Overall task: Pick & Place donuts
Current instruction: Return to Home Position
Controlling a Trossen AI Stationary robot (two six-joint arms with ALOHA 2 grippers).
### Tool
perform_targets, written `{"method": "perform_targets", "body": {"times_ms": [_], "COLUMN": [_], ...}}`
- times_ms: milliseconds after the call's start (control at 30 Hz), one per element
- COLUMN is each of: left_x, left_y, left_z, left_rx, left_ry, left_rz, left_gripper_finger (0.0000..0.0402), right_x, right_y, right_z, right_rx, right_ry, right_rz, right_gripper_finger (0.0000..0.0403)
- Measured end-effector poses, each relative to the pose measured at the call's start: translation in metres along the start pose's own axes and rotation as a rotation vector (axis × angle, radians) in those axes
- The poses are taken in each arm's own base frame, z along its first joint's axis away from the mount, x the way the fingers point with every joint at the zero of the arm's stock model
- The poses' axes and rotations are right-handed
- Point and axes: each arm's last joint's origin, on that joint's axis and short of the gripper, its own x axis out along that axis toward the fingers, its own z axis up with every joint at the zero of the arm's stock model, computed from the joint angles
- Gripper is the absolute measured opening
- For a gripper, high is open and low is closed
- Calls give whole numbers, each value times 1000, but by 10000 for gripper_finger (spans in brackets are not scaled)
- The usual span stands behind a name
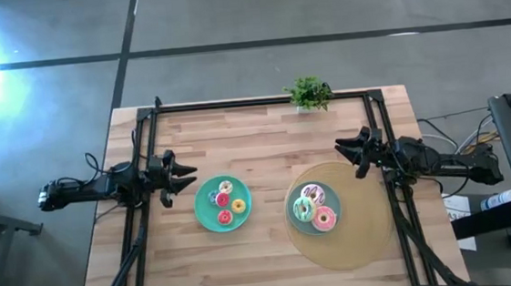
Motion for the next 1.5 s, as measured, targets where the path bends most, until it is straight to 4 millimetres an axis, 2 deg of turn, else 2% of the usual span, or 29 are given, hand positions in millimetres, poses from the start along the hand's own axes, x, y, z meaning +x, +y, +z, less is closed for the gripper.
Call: {"method": "perform_targets", "body": {"times_ms": [200,367,667,767,900,1500], "left_x": [0,0,0,0,0,0], "left_y": [0,0,0,0,0,0], "left_z": [0,0,0,0,0,0], "left_rx": [0,0,0,0,0,0], "left_ry": [0,1,2,2,2,2], "left_rz": [0,0,1,0,0,0], "left_gripper_finger": [131,131,131,131,131,131], "right_x": [0,-3,-9,-9,-9,-8], "right_y": [3,11,21,22,22,21], "right_z": [-1,-4,-14,-14,-14,-15], "right_rx": [-66,-243,-480,-466,-343,-393], "right_ry": [47,91,130,133,160,157], "right_rz": [104,301,450,451,438,429], "right_gripper_finger": [135,131,124,128,132,120]}}
